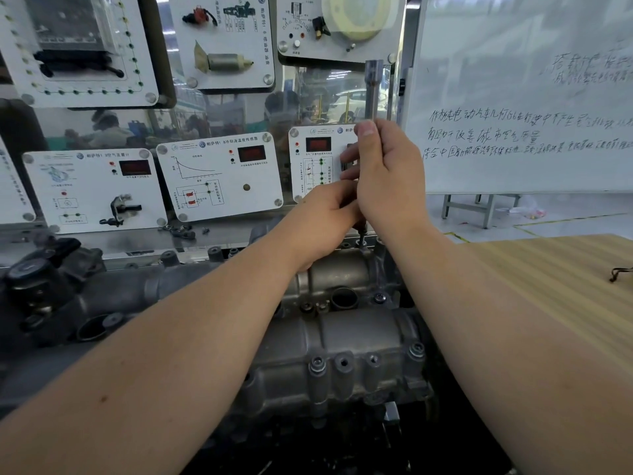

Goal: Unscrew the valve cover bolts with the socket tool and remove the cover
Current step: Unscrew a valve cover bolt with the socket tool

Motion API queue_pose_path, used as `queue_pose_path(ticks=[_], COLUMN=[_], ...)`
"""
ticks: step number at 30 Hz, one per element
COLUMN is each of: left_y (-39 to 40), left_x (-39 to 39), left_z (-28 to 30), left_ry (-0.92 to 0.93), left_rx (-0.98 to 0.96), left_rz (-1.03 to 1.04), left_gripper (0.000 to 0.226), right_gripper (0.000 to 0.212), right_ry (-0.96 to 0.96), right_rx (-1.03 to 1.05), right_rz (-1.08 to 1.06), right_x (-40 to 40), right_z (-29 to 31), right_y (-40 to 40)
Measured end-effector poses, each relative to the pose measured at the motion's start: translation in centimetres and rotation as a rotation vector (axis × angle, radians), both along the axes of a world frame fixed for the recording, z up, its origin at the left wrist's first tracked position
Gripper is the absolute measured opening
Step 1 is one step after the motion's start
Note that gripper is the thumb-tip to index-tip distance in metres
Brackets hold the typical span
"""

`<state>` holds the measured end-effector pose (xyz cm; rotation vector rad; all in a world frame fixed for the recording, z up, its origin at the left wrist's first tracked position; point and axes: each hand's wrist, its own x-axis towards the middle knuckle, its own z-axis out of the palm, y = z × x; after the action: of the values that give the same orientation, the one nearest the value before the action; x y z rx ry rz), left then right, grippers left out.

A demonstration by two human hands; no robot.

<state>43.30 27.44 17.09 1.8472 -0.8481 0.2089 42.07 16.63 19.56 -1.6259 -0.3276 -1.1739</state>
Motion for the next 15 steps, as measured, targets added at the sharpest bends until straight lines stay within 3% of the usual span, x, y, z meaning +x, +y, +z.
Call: queue_pose_path(ticks=[7,12,15], left_y=[-0.04,0.05,0.07], left_x=[0.48,0.37,0.38], left_z=[-0.10,-0.11,-0.04], left_ry=[-0.036,-0.026,-0.036], left_rx=[0.039,0.045,0.053], left_rz=[0.060,0.040,0.052], left_gripper=[0.007,0.016,0.012], right_gripper=[0.007,0.028,0.023], right_ry=[0.012,0.028,0.028], right_rx=[0.022,-0.007,0.012], right_rz=[0.034,0.025,0.055], right_x=[0.12,-0.17,-0.08], right_z=[-0.15,-0.01,-0.04], right_y=[-0.17,-0.04,-0.09])
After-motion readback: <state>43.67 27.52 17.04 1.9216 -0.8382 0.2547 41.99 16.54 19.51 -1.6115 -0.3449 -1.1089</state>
